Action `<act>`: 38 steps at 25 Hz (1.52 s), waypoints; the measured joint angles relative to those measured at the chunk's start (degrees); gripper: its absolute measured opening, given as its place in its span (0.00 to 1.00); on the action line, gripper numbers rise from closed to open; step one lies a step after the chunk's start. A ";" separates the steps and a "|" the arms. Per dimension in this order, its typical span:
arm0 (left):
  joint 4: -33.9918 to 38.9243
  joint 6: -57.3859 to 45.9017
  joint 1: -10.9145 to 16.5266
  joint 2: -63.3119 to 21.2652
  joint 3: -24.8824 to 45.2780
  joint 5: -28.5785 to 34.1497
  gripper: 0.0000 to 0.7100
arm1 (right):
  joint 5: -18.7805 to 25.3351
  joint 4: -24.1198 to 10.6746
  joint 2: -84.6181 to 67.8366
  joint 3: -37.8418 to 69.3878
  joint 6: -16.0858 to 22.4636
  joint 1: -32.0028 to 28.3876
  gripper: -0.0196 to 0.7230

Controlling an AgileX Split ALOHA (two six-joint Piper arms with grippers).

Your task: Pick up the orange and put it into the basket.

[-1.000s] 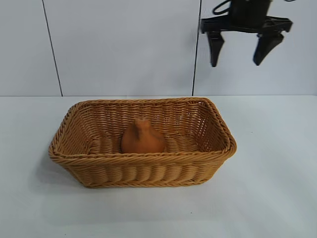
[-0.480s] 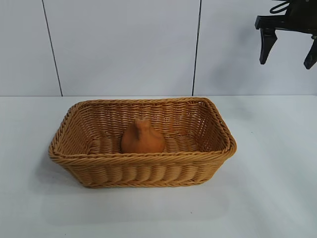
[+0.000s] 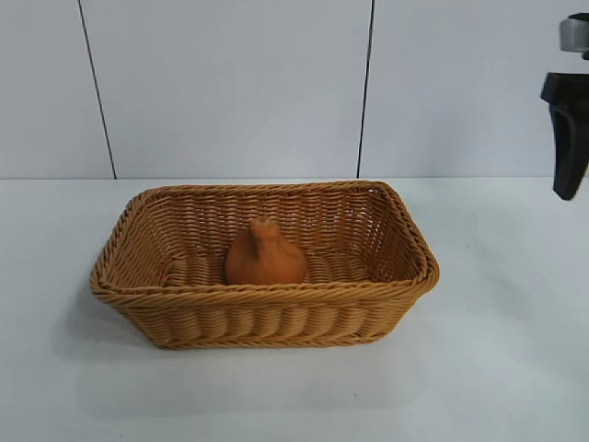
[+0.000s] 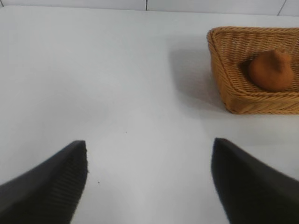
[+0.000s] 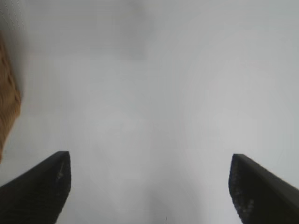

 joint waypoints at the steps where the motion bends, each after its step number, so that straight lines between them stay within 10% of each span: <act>1: 0.00 0.00 0.00 0.00 0.00 0.00 0.74 | 0.00 0.26 -3.31 3.52 -0.05 0.00 0.88; 15: 0.00 0.00 0.00 0.00 0.00 0.00 0.74 | -8.97 0.30 -55.72 38.05 -0.21 0.00 0.88; 38: 0.00 0.00 0.00 0.00 0.00 0.00 0.74 | -11.13 0.55 -92.01 39.95 -0.21 0.00 0.88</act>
